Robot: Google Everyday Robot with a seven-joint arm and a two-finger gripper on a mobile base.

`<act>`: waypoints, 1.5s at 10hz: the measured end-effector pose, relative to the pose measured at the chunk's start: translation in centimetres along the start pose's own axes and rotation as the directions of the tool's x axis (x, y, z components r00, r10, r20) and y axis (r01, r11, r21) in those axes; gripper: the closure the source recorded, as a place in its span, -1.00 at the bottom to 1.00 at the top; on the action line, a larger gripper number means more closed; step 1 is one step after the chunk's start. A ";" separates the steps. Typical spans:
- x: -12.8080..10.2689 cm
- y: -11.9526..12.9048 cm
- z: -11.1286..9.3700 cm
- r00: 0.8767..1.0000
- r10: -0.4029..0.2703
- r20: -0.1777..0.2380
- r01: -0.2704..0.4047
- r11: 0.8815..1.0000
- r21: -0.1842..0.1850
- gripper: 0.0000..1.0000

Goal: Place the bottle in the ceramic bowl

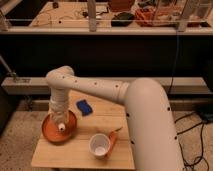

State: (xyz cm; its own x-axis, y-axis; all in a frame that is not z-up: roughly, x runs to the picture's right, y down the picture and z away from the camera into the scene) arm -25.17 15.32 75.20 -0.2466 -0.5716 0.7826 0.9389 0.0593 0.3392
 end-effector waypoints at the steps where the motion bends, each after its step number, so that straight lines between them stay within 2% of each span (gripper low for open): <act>1: 0.0 0.0 0.0 1.000 0.001 0.001 -0.001 1.000 -0.001 0.41; 4: 0.0 0.2 0.1 1.000 0.004 0.004 -0.004 1.000 -0.003 0.41; 6: 0.0 0.1 0.1 1.000 0.005 0.005 -0.005 1.000 -0.004 0.54; 15: 0.1 0.3 0.2 1.000 0.011 0.011 -0.011 1.000 -0.010 0.55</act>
State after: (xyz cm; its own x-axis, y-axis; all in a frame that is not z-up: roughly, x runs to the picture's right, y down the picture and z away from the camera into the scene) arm -24.97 15.42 75.48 -0.2393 -0.5618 0.7919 0.9437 0.0572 0.3258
